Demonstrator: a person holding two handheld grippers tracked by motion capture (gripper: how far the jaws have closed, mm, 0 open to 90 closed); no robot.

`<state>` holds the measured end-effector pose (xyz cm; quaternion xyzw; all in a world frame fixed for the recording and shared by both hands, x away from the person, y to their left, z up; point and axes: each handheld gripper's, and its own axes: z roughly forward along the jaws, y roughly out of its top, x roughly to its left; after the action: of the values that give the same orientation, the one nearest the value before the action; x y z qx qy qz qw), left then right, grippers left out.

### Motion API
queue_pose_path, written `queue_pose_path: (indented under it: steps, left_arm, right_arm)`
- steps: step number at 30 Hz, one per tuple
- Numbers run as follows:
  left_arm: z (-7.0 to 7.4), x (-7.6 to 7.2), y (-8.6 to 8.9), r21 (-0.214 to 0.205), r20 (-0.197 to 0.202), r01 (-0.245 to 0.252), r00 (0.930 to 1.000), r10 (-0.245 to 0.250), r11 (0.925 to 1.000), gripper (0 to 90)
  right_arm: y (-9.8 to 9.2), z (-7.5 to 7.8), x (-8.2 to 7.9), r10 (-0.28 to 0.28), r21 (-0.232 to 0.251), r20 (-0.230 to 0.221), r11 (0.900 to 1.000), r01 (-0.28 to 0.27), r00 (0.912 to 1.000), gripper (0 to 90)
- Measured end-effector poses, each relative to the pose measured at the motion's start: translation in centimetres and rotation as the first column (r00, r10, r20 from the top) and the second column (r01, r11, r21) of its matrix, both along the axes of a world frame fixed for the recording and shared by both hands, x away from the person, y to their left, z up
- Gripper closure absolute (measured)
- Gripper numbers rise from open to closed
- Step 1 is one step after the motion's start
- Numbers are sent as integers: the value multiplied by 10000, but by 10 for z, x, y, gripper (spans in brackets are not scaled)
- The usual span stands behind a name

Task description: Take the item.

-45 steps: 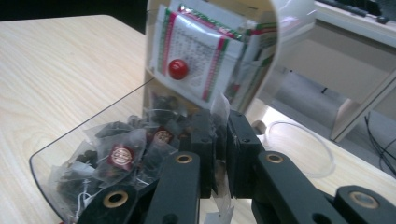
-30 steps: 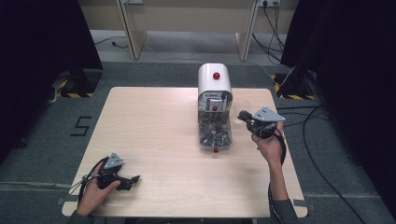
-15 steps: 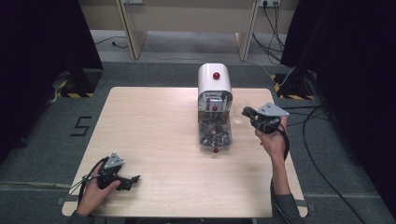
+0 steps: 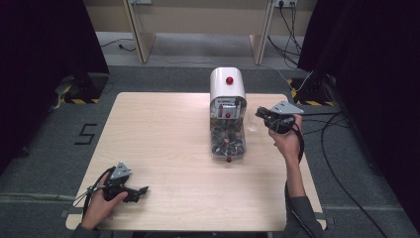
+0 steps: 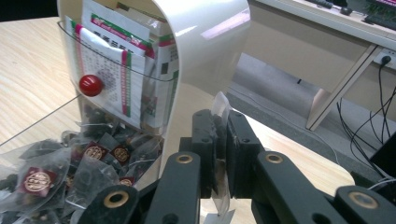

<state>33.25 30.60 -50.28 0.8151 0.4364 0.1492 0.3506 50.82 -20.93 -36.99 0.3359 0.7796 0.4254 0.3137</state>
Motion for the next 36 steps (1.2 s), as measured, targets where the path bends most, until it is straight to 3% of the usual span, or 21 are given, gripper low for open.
queue_pose_path:
  steps: [22, 36]
  left_arm:
    - [0, 0, 0, -1, -1, 0, 10000, 0, 10000, 0]
    - [0, 0, 0, 6, -10, 8, 10000, -8, 10000, 0]
  right_arm:
    - [1, -2, 23, -405, 8, -403, 9992, 405, 9984, 840]
    - [7, -7, 46, -723, 26, -585, 9974, 726, 9957, 841]
